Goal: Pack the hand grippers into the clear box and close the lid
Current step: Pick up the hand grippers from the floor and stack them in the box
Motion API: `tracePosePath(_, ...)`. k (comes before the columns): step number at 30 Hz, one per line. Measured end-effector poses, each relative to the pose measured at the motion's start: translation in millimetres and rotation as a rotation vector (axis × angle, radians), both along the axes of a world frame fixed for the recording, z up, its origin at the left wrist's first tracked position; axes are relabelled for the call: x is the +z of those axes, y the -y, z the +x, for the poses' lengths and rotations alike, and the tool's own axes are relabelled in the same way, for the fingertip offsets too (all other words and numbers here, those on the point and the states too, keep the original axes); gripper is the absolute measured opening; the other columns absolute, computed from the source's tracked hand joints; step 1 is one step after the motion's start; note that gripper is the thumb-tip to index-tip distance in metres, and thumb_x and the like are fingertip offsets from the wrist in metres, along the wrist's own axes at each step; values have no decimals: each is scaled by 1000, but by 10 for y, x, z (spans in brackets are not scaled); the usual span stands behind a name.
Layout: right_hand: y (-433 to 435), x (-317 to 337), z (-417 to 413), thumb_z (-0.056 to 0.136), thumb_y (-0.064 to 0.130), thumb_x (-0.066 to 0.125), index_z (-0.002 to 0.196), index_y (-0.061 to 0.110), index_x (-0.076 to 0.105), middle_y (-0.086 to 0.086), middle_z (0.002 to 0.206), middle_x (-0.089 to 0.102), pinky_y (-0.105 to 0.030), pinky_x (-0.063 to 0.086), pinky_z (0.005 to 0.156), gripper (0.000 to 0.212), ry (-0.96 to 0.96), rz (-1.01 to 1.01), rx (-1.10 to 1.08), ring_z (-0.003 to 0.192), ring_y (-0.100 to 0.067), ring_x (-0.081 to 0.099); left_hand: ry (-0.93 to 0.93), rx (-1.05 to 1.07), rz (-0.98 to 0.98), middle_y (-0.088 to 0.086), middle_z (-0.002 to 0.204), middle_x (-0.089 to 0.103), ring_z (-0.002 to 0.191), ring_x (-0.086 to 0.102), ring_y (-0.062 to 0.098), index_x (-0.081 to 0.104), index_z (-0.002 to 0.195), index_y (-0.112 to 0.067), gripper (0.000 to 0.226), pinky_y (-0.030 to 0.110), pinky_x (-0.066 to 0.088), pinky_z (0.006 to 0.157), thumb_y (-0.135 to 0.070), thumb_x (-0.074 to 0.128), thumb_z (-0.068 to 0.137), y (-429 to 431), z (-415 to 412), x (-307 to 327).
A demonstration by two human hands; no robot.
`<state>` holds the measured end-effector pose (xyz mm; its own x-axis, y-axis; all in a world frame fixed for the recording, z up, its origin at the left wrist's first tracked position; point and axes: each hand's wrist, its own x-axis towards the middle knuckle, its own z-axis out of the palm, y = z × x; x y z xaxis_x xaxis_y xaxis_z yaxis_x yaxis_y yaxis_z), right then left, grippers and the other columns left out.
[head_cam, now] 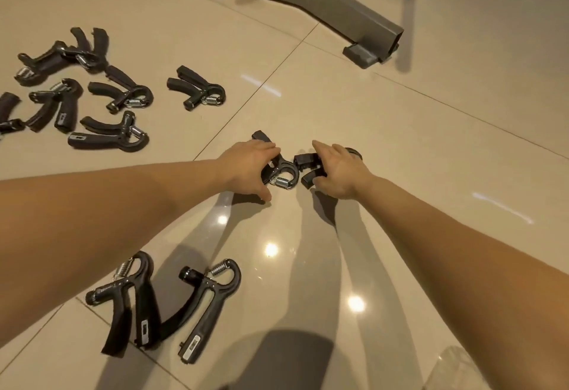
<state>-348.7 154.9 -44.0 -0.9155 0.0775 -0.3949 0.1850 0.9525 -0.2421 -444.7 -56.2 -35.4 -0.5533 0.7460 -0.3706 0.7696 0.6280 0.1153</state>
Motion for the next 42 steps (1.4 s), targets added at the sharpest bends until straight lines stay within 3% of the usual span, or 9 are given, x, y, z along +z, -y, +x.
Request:
tracePosePath(3,11,-100,45,98,42,51,160,22,15,-1,163,27,-55,24,118,74,9,15,20,150,-29,20,-50,-86,-148,3,168,13,154,10,26,15,160,-19,130,46,16,124,-72,78,60,-20,-104,-76)
tracePosePath(6,-23,-90,168,101,48,42,154,25,35,-1,155,38,-53,32,112,58,-38,35,49,141,-30,32,-132,-183,-215,4,166,17,151,16,28,17,158,-23,126,46,16,122,-68,78,59,13,-146,-85)
tracePosePath(10,-75,-100,519,94,53,55,107,22,73,0,114,60,-42,48,90,38,-113,-110,-38,112,-26,52,-293,-360,-223,2,134,46,121,44,25,36,146,-29,100,40,36,108,-68,71,61,59,-90,-33)
tracePosePath(14,-23,-153,978,79,53,75,73,21,69,5,87,61,-36,48,77,33,-181,-78,-48,91,-18,53,-281,-349,-242,2,122,49,111,44,22,43,142,-29,102,36,43,94,-85,64,59,211,127,22)
tracePosePath(20,103,-285,1564,80,9,71,91,14,66,-2,92,61,-42,48,77,12,-317,-5,-7,90,-27,54,-211,-195,-119,-1,108,53,103,49,20,57,125,-24,99,35,43,83,-98,43,60,480,670,-105)
tracePosePath(24,202,-313,1858,73,30,84,120,8,57,-10,119,53,-45,48,86,59,-347,101,-504,108,-32,51,-135,-188,-51,-2,106,52,99,49,19,57,123,-22,69,32,35,75,-71,62,75,538,940,-196)
tracePosePath(27,309,-294,1912,76,44,81,115,7,55,-11,113,53,-45,48,85,60,-180,68,-796,111,-33,51,-97,-55,-24,2,107,52,96,51,22,53,117,-17,52,32,33,71,-48,67,78,502,1153,-168)
tracePosePath(34,153,-6,2067,75,27,79,104,8,59,-8,105,54,-37,49,77,39,-136,4,-660,99,-31,56,19,5,155,-3,88,58,78,54,21,50,105,-16,37,34,45,62,-31,70,78,386,1470,56)
tracePosePath(42,-280,1328,2727,74,36,81,105,14,58,-2,100,51,-34,42,71,44,-204,45,-486,88,-24,54,117,61,446,-1,90,62,79,57,23,57,109,-17,48,41,52,69,-36,76,69,-95,1944,898)
